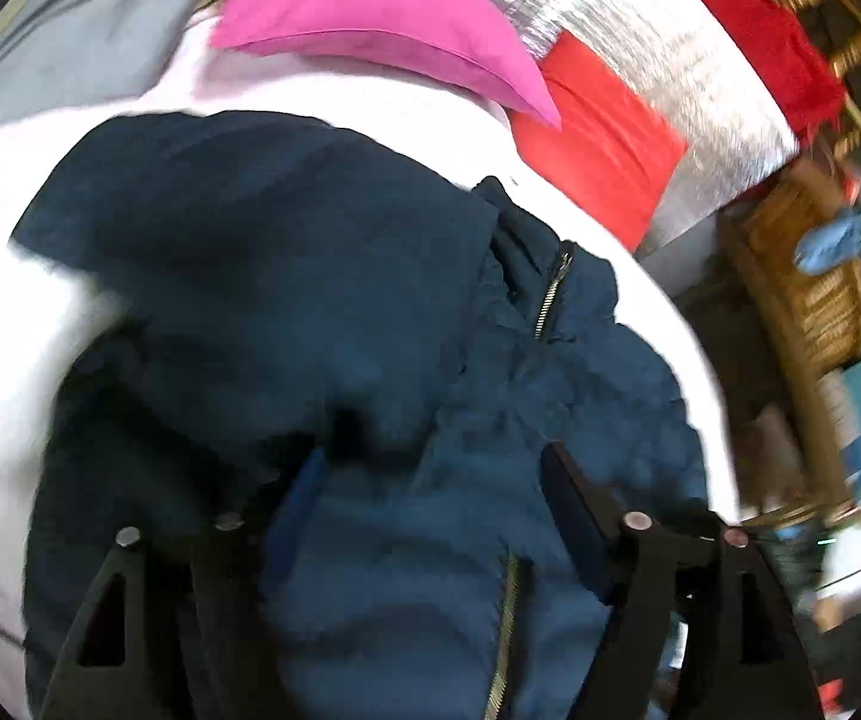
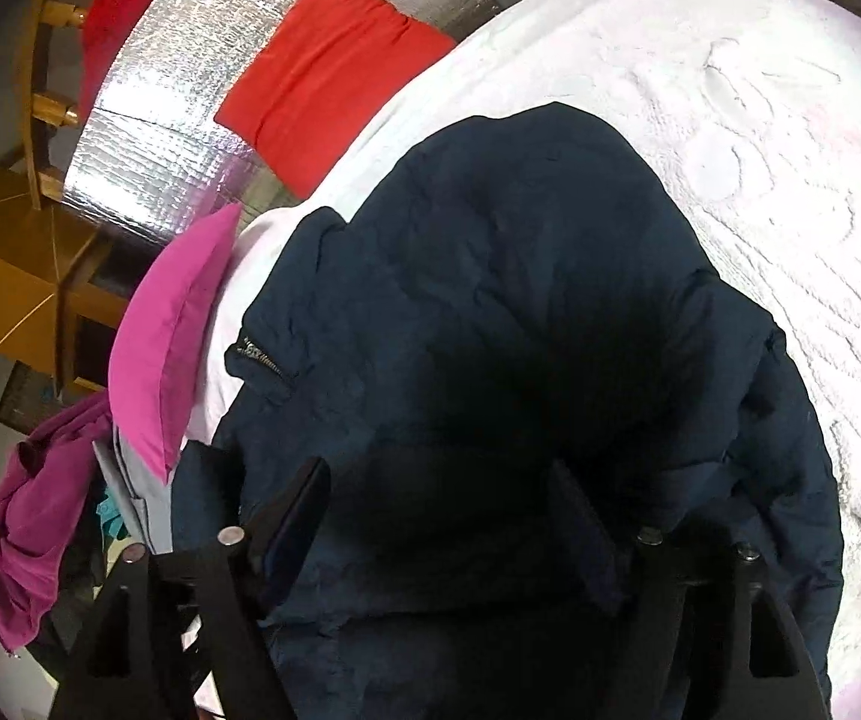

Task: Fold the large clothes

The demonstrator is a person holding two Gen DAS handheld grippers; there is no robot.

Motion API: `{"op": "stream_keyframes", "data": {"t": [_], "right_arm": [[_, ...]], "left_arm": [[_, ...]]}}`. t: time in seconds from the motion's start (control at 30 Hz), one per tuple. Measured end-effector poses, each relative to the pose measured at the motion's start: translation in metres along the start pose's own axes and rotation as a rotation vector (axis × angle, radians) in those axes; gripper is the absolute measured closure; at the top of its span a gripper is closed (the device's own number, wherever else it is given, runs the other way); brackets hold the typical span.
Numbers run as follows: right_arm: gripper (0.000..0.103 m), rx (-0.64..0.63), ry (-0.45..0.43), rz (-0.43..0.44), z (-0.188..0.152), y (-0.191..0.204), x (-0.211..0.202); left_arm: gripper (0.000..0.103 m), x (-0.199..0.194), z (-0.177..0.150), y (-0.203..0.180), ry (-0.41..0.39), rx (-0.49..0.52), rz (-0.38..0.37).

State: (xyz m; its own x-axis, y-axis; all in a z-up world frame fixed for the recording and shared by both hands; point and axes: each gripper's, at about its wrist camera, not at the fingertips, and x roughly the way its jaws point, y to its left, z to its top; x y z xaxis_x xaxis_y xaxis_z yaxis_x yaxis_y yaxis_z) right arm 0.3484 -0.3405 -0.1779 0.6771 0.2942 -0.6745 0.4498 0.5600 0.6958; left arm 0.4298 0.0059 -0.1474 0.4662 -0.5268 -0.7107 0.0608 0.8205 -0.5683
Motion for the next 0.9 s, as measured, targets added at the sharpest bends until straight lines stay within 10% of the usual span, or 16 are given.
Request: {"op": "stream_keyframes", "data": {"t": [0.37, 0.6, 0.7, 0.9], "right_arm": [[0.023, -0.054, -0.053, 0.009, -0.005, 0.011, -0.015], [0.023, -0.109, -0.079, 0.009, -0.01, 0.024, -0.012], [0.023, -0.111, -0.093, -0.011, -0.009, 0.023, -0.011], [0.023, -0.076, -0.135, -0.027, -0.002, 0.013, -0.021]], "left_arm": [[0.024, -0.053, 0.031, 0.132, -0.171, -0.446, -0.094], [0.028, -0.034, 0.048, 0.147, -0.223, -0.448, -0.142], [0.06, -0.012, 0.055, 0.147, -0.214, -0.464, -0.155], [0.087, -0.022, 0.061, 0.108, -0.302, -0.316, -0.068]]}}
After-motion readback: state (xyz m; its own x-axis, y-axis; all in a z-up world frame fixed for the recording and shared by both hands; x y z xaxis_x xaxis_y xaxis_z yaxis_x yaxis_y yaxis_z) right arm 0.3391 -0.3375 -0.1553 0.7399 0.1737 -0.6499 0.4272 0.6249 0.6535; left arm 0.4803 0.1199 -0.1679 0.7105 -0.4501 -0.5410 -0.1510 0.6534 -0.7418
